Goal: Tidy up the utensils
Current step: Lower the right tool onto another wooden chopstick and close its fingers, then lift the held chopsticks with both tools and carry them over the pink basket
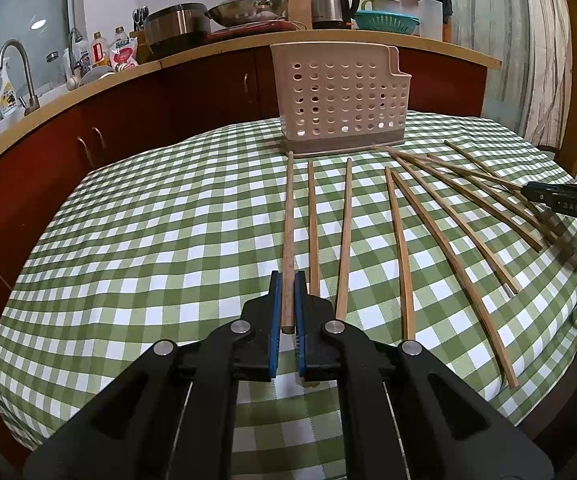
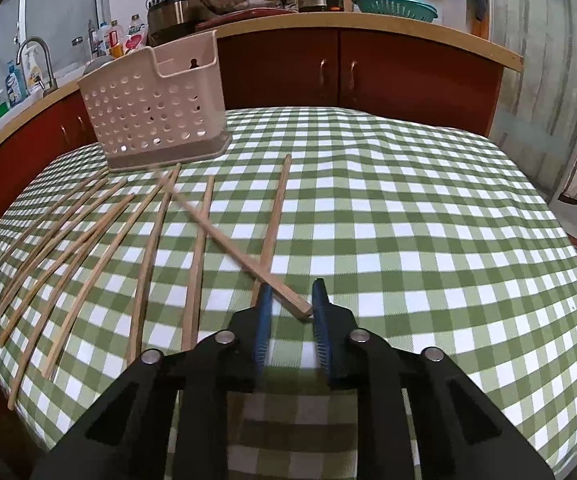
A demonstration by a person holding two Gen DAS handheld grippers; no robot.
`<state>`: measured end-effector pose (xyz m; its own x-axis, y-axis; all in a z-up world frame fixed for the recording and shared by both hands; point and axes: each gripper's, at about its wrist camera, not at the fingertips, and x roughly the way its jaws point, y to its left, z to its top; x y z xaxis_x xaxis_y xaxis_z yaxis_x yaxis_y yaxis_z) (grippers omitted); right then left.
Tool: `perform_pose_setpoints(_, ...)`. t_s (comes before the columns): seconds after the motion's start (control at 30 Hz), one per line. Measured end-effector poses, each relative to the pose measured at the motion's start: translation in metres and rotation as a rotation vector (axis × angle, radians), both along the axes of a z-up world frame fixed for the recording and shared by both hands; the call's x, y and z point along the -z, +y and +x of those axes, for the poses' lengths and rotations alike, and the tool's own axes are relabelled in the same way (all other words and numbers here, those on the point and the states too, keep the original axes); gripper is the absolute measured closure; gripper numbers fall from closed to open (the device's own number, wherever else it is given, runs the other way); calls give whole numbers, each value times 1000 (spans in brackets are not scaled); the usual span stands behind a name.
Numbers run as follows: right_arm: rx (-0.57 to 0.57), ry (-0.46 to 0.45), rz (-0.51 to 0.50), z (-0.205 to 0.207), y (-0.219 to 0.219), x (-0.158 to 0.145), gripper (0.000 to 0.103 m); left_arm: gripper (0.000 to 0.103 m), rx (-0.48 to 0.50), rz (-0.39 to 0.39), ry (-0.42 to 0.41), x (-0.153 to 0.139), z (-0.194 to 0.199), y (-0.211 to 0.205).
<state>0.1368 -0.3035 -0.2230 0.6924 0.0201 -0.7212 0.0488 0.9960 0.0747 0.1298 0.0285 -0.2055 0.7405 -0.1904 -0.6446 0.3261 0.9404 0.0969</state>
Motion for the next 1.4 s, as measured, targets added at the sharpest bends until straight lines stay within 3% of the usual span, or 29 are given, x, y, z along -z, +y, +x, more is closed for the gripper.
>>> perform_pose_setpoints(0.6,-97,-199,-26,-42,30,-33,92,96,-27,-18,-29,-6,-10,6)
perform_pose_setpoints(1.4,-120,-412,-49,-74,47,-98,96,96,-80,-71,-197,-56,-38,14)
